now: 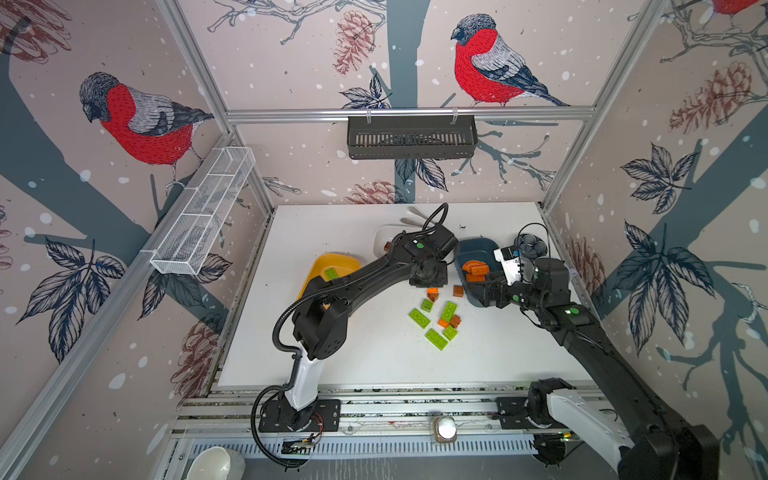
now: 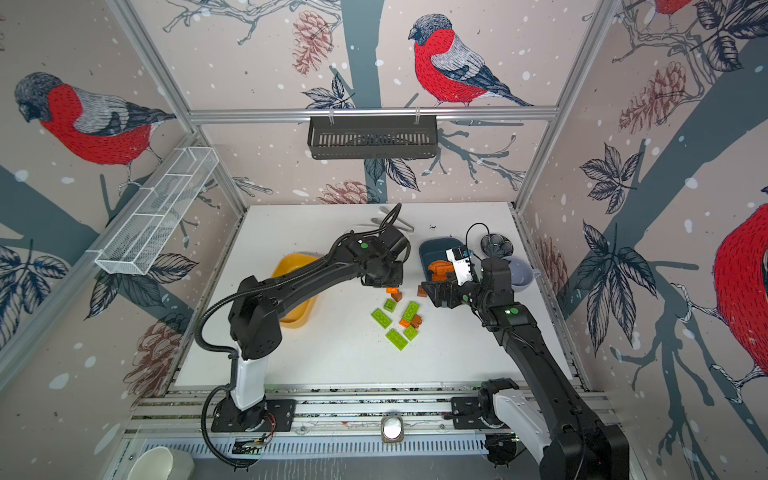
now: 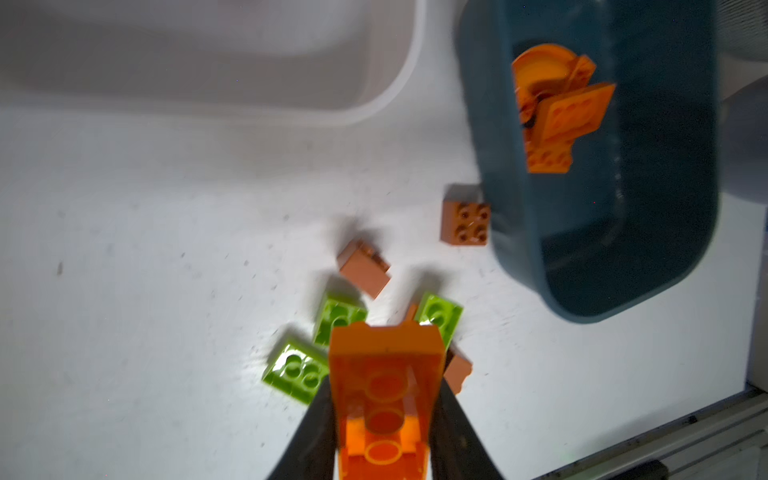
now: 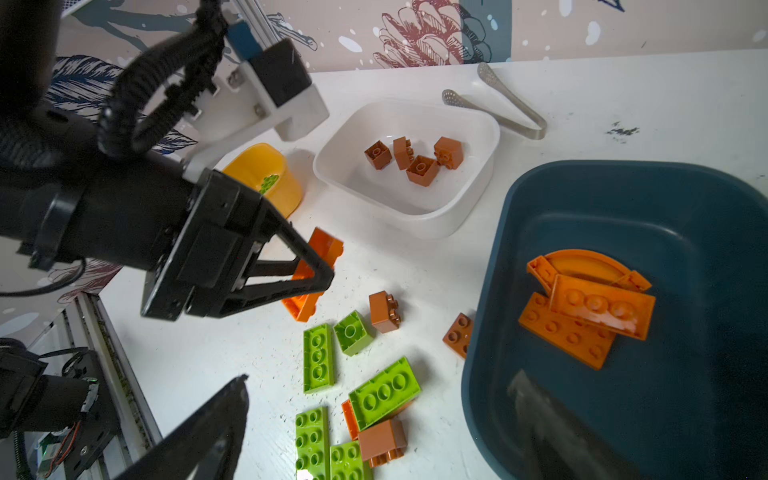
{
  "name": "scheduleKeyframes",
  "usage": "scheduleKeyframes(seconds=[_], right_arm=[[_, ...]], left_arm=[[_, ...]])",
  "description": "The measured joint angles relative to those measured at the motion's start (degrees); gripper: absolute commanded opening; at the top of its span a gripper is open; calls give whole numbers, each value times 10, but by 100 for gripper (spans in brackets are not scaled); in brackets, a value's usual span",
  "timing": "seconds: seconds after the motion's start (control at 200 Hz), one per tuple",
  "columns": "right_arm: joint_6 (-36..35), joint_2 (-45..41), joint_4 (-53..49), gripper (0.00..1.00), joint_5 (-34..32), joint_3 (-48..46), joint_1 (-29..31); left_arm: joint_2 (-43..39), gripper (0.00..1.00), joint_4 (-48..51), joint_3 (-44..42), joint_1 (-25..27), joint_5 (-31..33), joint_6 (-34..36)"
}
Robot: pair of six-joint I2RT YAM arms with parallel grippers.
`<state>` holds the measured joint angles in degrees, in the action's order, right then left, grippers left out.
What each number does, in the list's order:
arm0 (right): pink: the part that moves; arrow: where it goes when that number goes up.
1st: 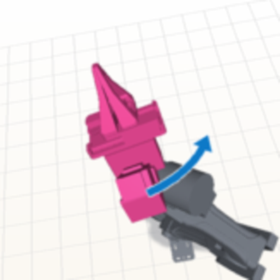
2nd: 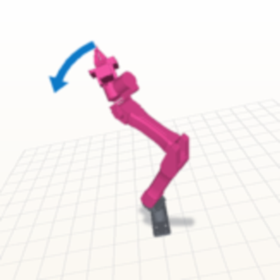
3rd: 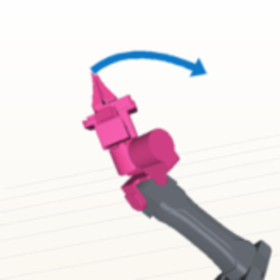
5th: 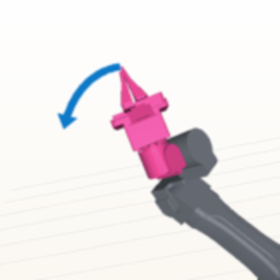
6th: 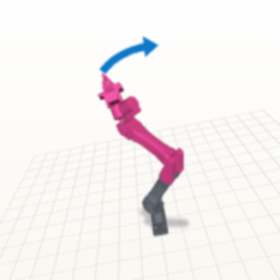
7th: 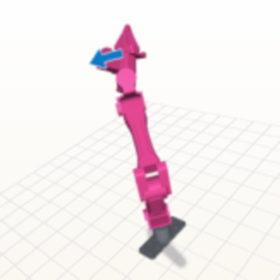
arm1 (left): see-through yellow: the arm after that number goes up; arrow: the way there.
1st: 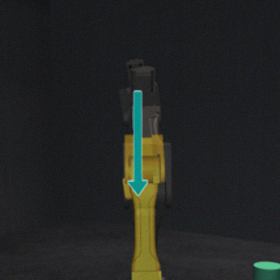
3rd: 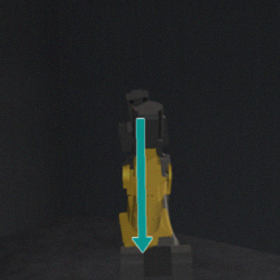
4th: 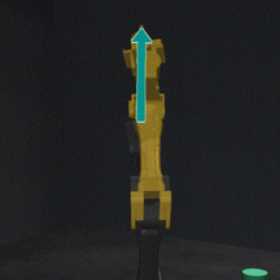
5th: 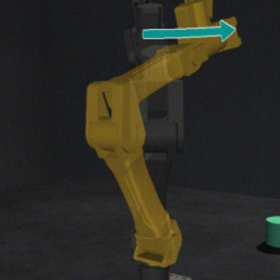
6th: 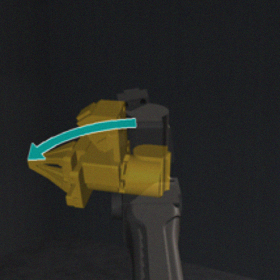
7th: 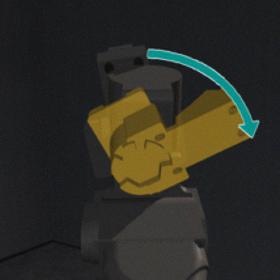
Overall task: Sort the legos into containers by color
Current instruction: 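Carry the orange brick over the teal tub and release it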
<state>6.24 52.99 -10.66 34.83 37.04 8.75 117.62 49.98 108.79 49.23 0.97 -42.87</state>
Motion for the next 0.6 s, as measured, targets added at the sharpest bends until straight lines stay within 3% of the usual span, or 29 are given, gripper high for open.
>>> scheduleKeyframes(seconds=[0.185,0.415,0.52,0.6], right_arm=[[0,-16,0,100,-20,9,-11],[0,-28,-10,99,-30,12,-23],[0,-31,-13,99,-33,14,-28],[0,-31,-15,99,-33,14,-31]], left_arm=[[107,29,-54,160,-14,-36,46],[178,29,-171,182,-28,-114,68],[195,35,-224,183,-28,-141,68],[202,48,-260,182,-27,-153,69]])
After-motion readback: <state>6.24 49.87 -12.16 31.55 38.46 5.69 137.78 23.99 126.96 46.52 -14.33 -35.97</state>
